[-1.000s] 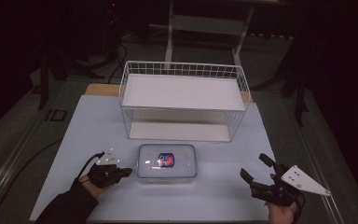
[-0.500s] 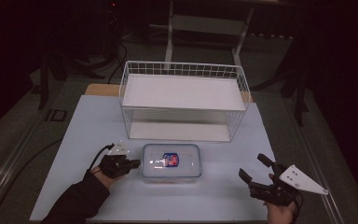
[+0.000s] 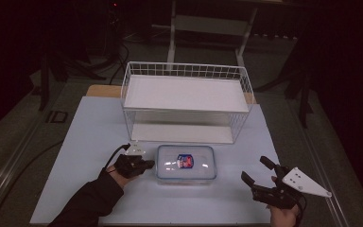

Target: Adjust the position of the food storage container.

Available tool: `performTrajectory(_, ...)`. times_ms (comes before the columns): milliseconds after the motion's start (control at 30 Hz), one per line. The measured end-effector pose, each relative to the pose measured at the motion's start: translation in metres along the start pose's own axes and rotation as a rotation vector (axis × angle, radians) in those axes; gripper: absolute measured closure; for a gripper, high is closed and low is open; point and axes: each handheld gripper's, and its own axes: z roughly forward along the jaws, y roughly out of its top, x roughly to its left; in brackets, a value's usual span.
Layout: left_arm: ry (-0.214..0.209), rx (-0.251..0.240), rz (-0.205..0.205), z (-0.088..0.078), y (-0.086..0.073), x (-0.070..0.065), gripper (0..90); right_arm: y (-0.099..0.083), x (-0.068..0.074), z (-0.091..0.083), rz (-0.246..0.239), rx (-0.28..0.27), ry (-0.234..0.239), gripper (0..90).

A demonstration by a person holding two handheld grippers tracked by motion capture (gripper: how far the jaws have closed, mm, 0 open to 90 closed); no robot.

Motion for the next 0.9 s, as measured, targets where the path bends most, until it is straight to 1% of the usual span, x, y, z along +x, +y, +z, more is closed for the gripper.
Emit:
performTrajectory(167,-0.010,-0.002,0.011,0.007,0.006,-0.003,89.5,0.000,0.001,0.001,-0.009,0.001,0.003,14.3)
performTrajectory(233,0.010,-0.013,0.014,0.007,0.007,-0.003,89.4,0.000,0.002,0.001,-0.008,0.003,0.006,14.3)
performTrajectory(267,0.010,-0.023,0.015,0.005,0.007,-0.002,89.3,0.000,0.002,0.001,-0.009,0.005,0.006,14.3)
performTrajectory(300,0.017,-0.038,0.007,0.002,0.008,-0.001,87.7,-0.001,0.002,0.001,-0.005,0.004,0.009,14.3)
performTrajectory(333,0.017,-0.038,0.007,0.002,0.008,-0.001,83.7,-0.001,0.002,0.001,-0.005,0.004,0.009,14.3)
performTrajectory(367,0.017,-0.038,0.007,0.002,0.008,-0.001,83.7,0.000,0.003,0.001,-0.001,0.002,0.016,14.3)
performTrajectory(400,0.036,-0.071,-0.016,-0.013,0.010,0.002,79.1,0.000,0.007,0.003,-0.018,-0.001,0.022,13.8)
performTrajectory(500,0.037,-0.110,-0.040,-0.029,0.012,-0.001,64.4,-0.002,0.009,0.005,-0.030,0.007,0.028,13.4)
performTrajectory(533,0.037,-0.110,-0.040,-0.029,0.012,-0.001,58.9,-0.002,0.009,0.005,-0.030,0.007,0.028,13.4)
performTrajectory(567,0.032,-0.127,-0.046,-0.034,0.014,-0.004,58.9,-0.002,0.009,0.006,-0.032,0.009,0.028,13.3)
performTrajectory(600,0.023,-0.130,-0.051,-0.038,0.015,-0.006,50.0,-0.003,0.009,0.007,-0.030,0.012,0.028,13.2)
performTrajectory(633,0.009,-0.136,-0.063,-0.040,0.016,-0.007,43.4,-0.003,0.009,0.008,-0.032,0.012,0.026,13.2)
performTrajectory(667,-0.026,-0.154,-0.076,-0.043,0.018,-0.010,38.9,-0.003,0.010,0.009,-0.033,0.014,0.029,12.9)
performTrajectory(700,-0.035,-0.157,-0.079,-0.044,0.019,-0.011,30.6,-0.003,0.011,0.011,-0.028,0.016,0.046,12.7)
performTrajectory(733,-0.064,-0.171,-0.082,-0.046,0.022,-0.015,25.6,-0.003,0.012,0.012,-0.027,0.012,0.048,12.7)
performTrajectory(767,-0.084,-0.175,-0.080,-0.047,0.024,-0.016,14.7,-0.003,0.016,0.016,-0.041,0.018,0.055,12.7)
performTrajectory(800,-0.107,-0.176,-0.079,-0.047,0.026,-0.019,10.3,-0.003,0.017,0.017,-0.043,0.020,0.060,12.6)
performTrajectory(833,-0.118,-0.182,-0.084,-0.047,0.030,-0.021,7.9,-0.002,0.018,0.019,-0.049,0.023,0.068,12.3)
performTrajectory(867,-0.125,-0.194,-0.083,-0.048,0.034,-0.024,6.0,-0.002,0.020,0.021,-0.051,0.024,0.063,12.2)
performTrajectory(900,-0.122,-0.194,-0.084,-0.048,0.037,-0.026,2.3,0.001,0.021,0.024,-0.054,0.027,0.057,12.0)
